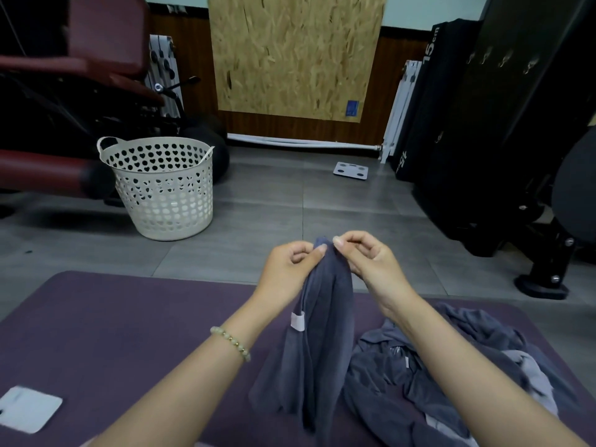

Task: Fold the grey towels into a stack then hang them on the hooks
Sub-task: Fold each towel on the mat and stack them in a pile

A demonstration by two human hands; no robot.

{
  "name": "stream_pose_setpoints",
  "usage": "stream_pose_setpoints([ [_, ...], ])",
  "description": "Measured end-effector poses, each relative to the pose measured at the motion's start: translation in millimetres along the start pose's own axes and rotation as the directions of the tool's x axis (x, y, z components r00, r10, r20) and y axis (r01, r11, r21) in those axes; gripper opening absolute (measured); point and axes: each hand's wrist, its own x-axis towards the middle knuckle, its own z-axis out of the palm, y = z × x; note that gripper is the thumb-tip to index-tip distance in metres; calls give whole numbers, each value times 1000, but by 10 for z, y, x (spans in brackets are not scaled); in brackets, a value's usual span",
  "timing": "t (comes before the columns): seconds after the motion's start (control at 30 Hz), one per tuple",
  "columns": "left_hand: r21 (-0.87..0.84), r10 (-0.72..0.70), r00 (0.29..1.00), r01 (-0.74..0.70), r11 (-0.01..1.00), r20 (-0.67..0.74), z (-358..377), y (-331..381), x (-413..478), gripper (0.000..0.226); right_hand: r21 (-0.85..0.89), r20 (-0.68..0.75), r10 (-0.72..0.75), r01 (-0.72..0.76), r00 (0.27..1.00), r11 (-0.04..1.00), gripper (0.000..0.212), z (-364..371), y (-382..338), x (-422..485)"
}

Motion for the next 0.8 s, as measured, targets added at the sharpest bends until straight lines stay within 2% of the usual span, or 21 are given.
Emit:
stream_pose_setpoints([
  [0.1, -30, -16, 997, 14, 999, -74, -38, -12, 41, 20, -134, 50, -6, 13, 999, 991, 19, -5, 131, -9],
  [0.27, -133, -64, 987, 44, 990, -149, -118, 14, 118, 21, -170, 158, 92, -64, 983, 983, 20, -153, 338, -23],
  [0.33, -201, -94, 979, 57, 978, -180, -142, 22, 142, 21, -291, 215, 189, -121, 958, 949, 25, -271, 439, -22],
  [0.43, -309, -145, 967, 75, 948, -208, -200, 3, 187, 20, -485, 274, 408, -241, 871, 841, 25, -451, 606, -62],
  [0.47, -339, -161, 963, 81, 937, -215, -227, -15, 207, 21, -512, 274, 436, -254, 857, 821, 24, -504, 626, -70],
  [0.6, -416, -220, 942, 99, 904, -254, -303, -128, 278, 26, -449, 237, 319, -188, 918, 874, 20, -629, 508, -60],
  [0.67, -414, -239, 935, 114, 903, -263, -306, -193, 295, 26, -420, 261, 310, -181, 914, 889, 28, -627, 447, -77],
  [0.73, -391, -234, 933, 114, 913, -273, -317, -224, 304, 25, -480, 289, 324, -157, 901, 863, 36, -609, 434, -97],
  [0.8, -443, -226, 934, 86, 892, -275, -341, -210, 309, 24, -572, 296, 275, -60, 915, 818, 37, -611, 422, -102],
])
